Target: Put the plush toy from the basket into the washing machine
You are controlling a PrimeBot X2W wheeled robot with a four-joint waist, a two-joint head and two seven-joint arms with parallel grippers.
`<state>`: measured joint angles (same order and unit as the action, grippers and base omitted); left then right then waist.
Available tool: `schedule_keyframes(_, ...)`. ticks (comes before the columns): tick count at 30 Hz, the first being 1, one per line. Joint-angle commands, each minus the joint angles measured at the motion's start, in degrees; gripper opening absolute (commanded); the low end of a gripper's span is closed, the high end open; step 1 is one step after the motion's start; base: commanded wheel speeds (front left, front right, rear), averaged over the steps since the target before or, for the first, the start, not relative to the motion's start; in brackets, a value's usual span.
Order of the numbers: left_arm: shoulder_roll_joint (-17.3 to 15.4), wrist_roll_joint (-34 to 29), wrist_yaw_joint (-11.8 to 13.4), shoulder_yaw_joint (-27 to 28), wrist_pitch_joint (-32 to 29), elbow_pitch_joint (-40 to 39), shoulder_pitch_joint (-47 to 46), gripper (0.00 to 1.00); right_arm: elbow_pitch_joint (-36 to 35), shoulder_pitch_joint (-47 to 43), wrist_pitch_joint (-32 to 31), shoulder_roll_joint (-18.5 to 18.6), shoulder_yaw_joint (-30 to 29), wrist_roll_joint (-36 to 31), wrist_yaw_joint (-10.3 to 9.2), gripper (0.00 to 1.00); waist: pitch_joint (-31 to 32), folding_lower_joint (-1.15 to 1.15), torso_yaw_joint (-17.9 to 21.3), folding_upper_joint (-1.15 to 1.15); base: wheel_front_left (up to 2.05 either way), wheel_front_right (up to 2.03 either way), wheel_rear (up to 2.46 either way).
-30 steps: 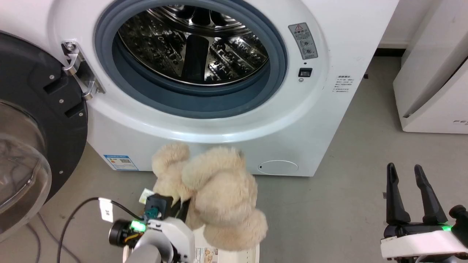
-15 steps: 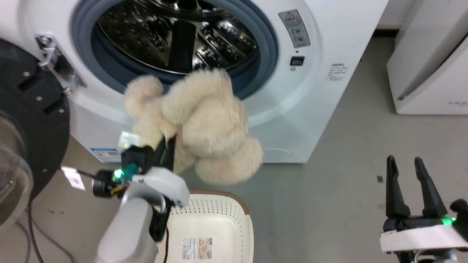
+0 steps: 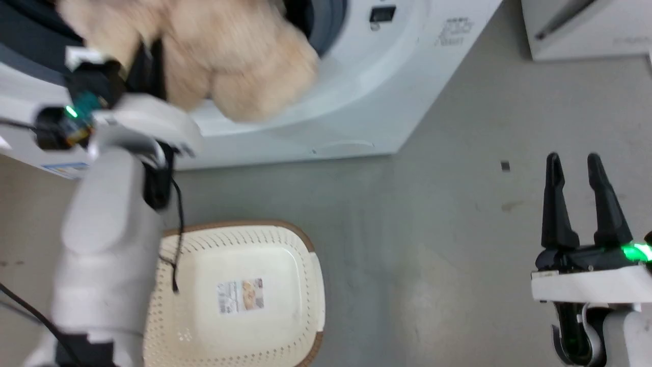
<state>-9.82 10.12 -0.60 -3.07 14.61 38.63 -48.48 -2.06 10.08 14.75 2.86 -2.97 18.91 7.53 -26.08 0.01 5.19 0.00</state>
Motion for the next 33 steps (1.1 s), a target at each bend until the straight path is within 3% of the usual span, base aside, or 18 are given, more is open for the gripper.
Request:
schedule_keyframes(1, -0.9, -0.4, 0.3, 0.8, 0.4, 0.2, -2.5, 0.0, -0.5, 1.3, 0.2, 0.0, 0.2, 0.4, -0.04, 1.0, -4.6, -0.01, 3.0, 0.0, 0.0, 0.0, 0.0)
schedule_keyframes(16, -8.6, -2.8, 1.8, 5.0, 0.4, 5.6, -25.4, 0.0, -3.0, 6.8, 0.2, 0.0, 2.1, 4.0, -0.04, 1.0, -17.1, -0.01, 9.5, 0.0, 0.0, 0.0, 0.0)
schedule_keyframes(23, -10.8, -3.1, 1.8, 6.0, 0.4, 8.2, -29.9, 0.0, -3.2, 7.4, 0.2, 0.0, 2.7, 5.0, -0.04, 1.0, -19.2, -0.01, 10.7, 0.0, 0.0, 0.0, 0.0)
schedule_keyframes(24, -10.9, -3.2, 1.9, 6.1, 0.4, 8.2, -29.9, 0.81, -3.2, 7.4, 0.2, 0.0, 2.7, 5.1, -0.04, 1.0, -19.3, -0.01, 10.7, 0.0, 0.0, 0.0, 0.0)
schedule_keyframes(25, -11.0, -3.5, 2.1, 6.1, 0.4, 8.3, -29.8, 1.0, -3.1, 7.4, 0.2, 0.0, 2.7, 5.1, -0.04, 1.0, -19.2, -0.01, 10.6, 0.0, 0.0, 0.0, 0.0)
schedule_keyframes(33, -9.4, -4.1, 2.3, 6.0, 0.4, 5.7, -23.7, 1.0, -1.9, 7.1, 0.2, 0.0, 3.1, 4.2, -0.04, 1.0, -14.5, -0.01, 8.5, 0.0, 0.0, 0.0, 0.0)
